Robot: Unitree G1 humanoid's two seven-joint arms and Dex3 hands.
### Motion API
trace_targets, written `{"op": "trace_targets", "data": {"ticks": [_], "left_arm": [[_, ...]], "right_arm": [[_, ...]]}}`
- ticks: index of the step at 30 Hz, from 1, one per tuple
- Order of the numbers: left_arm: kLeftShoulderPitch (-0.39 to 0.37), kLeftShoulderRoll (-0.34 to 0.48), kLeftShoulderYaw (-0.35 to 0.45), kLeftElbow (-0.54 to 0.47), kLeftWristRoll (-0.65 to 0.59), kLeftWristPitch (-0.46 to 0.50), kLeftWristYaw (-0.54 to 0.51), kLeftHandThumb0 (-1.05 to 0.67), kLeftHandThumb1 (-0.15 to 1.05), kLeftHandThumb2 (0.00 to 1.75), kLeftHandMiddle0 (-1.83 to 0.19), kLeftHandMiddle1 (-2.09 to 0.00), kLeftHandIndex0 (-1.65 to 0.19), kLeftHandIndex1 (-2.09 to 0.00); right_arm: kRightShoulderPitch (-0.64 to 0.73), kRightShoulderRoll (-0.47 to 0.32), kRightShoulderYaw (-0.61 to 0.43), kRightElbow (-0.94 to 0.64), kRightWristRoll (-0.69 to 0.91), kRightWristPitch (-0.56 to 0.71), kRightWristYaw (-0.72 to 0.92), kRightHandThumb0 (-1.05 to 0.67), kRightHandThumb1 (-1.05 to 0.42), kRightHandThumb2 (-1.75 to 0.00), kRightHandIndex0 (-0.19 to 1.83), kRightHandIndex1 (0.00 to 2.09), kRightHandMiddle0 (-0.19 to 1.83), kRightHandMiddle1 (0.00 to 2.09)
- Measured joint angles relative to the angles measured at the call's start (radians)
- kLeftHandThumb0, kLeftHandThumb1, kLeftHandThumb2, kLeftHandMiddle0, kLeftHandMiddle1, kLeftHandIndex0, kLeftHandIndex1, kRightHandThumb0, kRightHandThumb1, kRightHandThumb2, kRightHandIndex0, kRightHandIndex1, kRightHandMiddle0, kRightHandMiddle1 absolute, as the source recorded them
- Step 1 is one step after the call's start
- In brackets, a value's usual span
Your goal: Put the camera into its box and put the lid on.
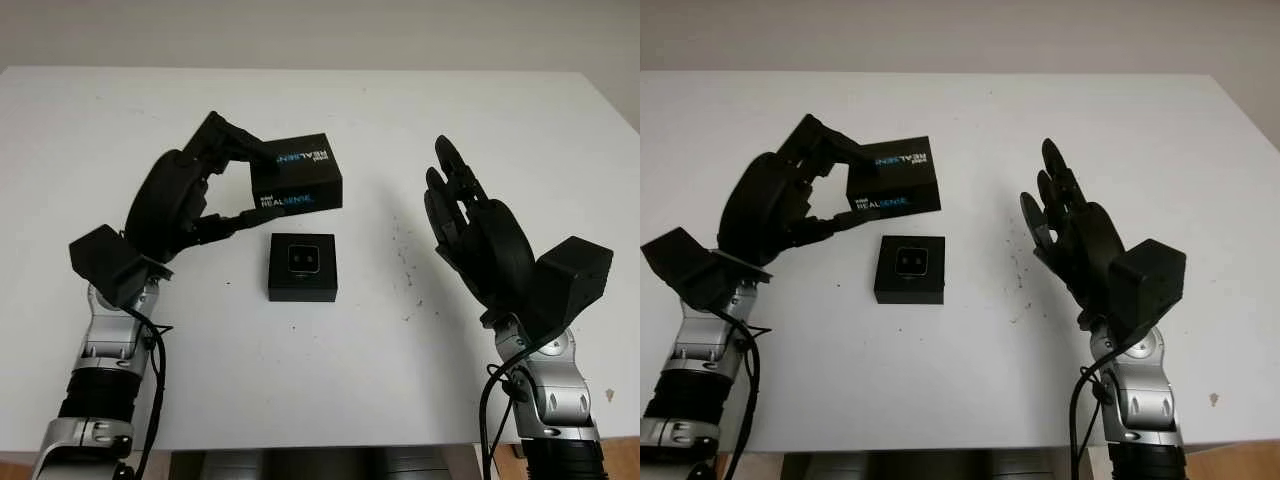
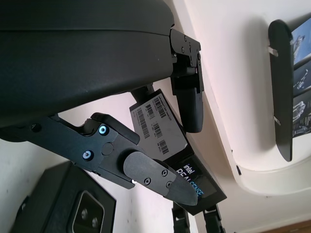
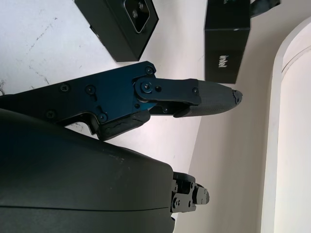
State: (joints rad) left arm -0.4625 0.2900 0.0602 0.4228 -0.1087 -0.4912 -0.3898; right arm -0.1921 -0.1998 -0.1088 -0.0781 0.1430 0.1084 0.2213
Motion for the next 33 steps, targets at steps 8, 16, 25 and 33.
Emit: {"op": "trace_targets", "data": {"ticks": [8, 16, 25, 33], "left_arm": [[-0.043, -0.025, -0.025, 0.122, 0.05, -0.095, -0.003, -0.21, 1.05, 0.4, -0.23, -1.97, -0.19, -1.8], [-0.052, -0.033, -0.039, 0.184, 0.079, -0.156, 0.001, -0.24, 1.04, 0.38, -0.29, -2.03, -0.23, -1.83], [-0.052, -0.029, -0.047, 0.2, 0.088, -0.16, -0.01, -0.24, 1.05, 0.4, -0.3, -2.02, -0.26, -1.86], [-0.045, -0.008, -0.051, 0.193, 0.088, -0.159, -0.049, -0.24, 1.03, 0.43, -0.33, -2.01, -0.31, -1.88]], "right_arm": [[0.0, 0.0, -0.014, 0.0, 0.005, 0.0, 0.008, -0.78, -1.05, -0.41, -0.06, 0.05, -0.04, 0.05], [0.0, 0.0, -0.017, 0.0, 0.01, 0.003, 0.011, -0.77, -1.05, -0.41, -0.07, 0.05, -0.05, 0.05], [-0.001, 0.0, -0.017, 0.0, 0.008, 0.003, 0.01, -0.77, -1.05, -0.42, -0.07, 0.05, -0.05, 0.05], [-0.002, 0.0, -0.017, 0.0, 0.008, 0.004, 0.013, -0.76, -1.05, -0.41, -0.08, 0.05, -0.06, 0.05]]}}
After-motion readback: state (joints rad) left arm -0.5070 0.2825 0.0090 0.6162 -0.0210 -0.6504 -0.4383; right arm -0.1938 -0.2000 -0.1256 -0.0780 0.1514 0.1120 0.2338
